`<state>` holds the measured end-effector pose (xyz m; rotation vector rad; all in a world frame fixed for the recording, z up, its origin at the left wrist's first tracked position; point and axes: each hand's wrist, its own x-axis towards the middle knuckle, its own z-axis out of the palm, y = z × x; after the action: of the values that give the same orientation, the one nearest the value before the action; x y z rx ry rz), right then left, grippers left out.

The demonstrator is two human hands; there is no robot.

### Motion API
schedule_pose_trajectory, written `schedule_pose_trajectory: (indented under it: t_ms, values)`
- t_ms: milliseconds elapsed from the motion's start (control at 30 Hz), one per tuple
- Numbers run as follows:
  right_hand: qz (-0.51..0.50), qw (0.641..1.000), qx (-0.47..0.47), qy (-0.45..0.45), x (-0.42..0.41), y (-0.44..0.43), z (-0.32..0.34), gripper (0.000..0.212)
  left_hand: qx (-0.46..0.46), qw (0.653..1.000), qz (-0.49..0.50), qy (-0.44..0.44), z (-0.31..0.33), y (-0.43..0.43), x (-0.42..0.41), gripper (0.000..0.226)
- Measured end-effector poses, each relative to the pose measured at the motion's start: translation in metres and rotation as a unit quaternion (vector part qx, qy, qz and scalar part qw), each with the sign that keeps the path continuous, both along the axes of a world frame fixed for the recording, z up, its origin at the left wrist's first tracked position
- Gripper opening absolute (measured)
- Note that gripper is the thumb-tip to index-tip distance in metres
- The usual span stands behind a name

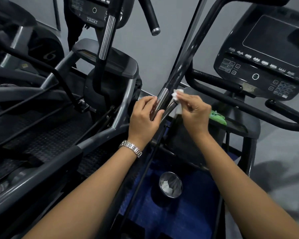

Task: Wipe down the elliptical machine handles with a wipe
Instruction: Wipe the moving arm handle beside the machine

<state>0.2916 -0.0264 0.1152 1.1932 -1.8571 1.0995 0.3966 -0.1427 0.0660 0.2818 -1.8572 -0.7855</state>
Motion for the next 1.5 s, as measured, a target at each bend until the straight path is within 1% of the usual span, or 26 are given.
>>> schedule_pose_trajectory:
  t_ms: [33,100,233,300,367,467,633,700,767,867,967,1033,1100,1167,1200,1267,1400,1467,1500]
  values:
    - [0.002,1.0,-0.014,0.013,-0.006,0.005,0.005,0.019,-0.007,1.0,0.0,0.002,0.006,-0.001,-0.007,0.041]
    - [0.007,0.997,-0.015,0.07,-0.017,0.01,0.014,0.021,-0.022,1.0,0.003,0.003,0.016,-0.001,-0.019,0.04]
    - [0.02,0.979,0.08,0.186,-0.035,-0.011,0.022,0.023,-0.044,0.999,0.021,0.0,0.018,0.001,-0.031,0.037]
    - [0.029,0.97,0.107,0.218,-0.038,-0.024,0.026,0.02,-0.053,0.998,0.023,0.004,0.017,0.001,-0.032,0.037]
    - [0.033,0.964,0.131,0.231,-0.038,-0.033,0.033,0.02,-0.056,0.998,0.025,0.007,0.015,0.0,-0.033,0.037]
    - [0.048,0.957,0.176,0.225,-0.04,-0.034,0.039,0.025,-0.055,0.998,0.026,0.005,0.015,0.0,-0.033,0.037]
    - [0.048,0.96,0.169,0.217,-0.051,-0.011,0.039,0.033,-0.054,0.998,0.022,0.013,0.014,0.001,-0.034,0.037]
    - [0.049,0.96,0.173,0.215,-0.046,-0.02,0.046,0.031,-0.056,0.998,0.026,0.013,0.016,0.001,-0.034,0.037]
    - [0.056,0.953,0.2,0.222,-0.037,-0.034,0.051,0.027,-0.057,0.998,0.032,0.009,0.016,0.001,-0.034,0.037]
    - [0.068,0.944,0.227,0.23,-0.034,-0.037,0.053,0.031,-0.055,0.998,0.035,0.002,0.015,0.003,-0.033,0.037]
    - [0.069,0.958,0.198,0.198,-0.041,-0.02,0.048,0.029,-0.059,0.998,0.03,0.005,0.015,0.002,-0.033,0.037]
    - [0.06,0.964,0.187,0.178,-0.041,-0.018,0.047,0.031,-0.061,0.998,0.032,0.006,0.015,0.002,-0.033,0.037]
    - [0.056,0.964,0.198,0.171,-0.033,-0.029,0.048,0.024,-0.064,0.997,0.034,0.004,0.014,0.002,-0.033,0.038]
    - [0.055,0.958,0.224,0.172,-0.027,-0.038,0.046,0.031,-0.065,0.997,0.035,0.002,0.014,0.003,-0.033,0.039]
    - [0.056,0.956,0.232,0.169,-0.026,-0.039,0.046,0.03,-0.066,0.997,0.035,0.002,0.014,0.003,-0.033,0.039]
    - [0.06,0.958,0.224,0.169,-0.03,-0.032,0.045,0.023,-0.069,0.997,0.036,0.004,0.016,0.001,-0.033,0.038]
    - [0.045,0.975,0.156,0.154,-0.042,-0.022,0.05,0.024,-0.069,0.997,0.033,0.008,0.017,0.0,-0.034,0.036]
    - [0.014,0.98,0.138,0.14,-0.042,-0.033,0.054,0.023,-0.069,0.997,0.031,0.011,0.016,0.001,-0.034,0.036]
    - [0.005,0.982,0.136,0.13,-0.039,-0.039,0.054,0.026,-0.068,0.997,0.032,0.012,0.016,0.0,-0.034,0.036]
